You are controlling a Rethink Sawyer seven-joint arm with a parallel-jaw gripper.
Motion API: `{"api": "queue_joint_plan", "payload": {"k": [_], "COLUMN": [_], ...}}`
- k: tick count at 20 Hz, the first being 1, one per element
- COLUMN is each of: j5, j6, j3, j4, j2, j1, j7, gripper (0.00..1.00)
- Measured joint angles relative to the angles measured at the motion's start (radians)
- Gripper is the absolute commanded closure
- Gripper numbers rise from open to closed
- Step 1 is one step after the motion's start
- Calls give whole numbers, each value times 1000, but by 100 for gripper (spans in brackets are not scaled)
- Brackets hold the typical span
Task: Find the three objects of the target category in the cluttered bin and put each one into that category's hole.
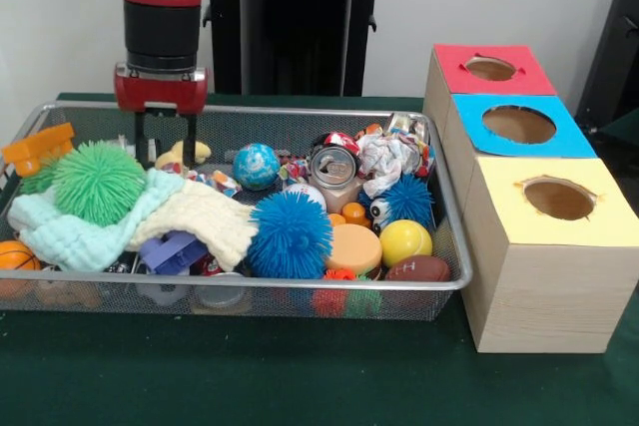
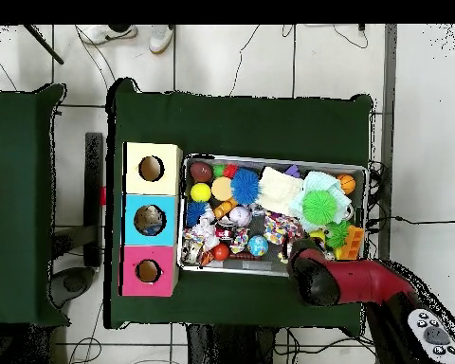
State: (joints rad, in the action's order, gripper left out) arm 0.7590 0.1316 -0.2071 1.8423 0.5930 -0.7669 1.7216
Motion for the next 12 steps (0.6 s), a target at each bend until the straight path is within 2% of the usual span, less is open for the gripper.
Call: {"api": "queue_joint_plan", "payload": {"k": [3, 12], "j5": [10, -4], "j6": [0, 1], "j3": [-1, -26], "j4": [1, 58], "j2": [1, 51], "j1": [-4, 67], "j7": [0, 0], "gripper": [0, 0]}}
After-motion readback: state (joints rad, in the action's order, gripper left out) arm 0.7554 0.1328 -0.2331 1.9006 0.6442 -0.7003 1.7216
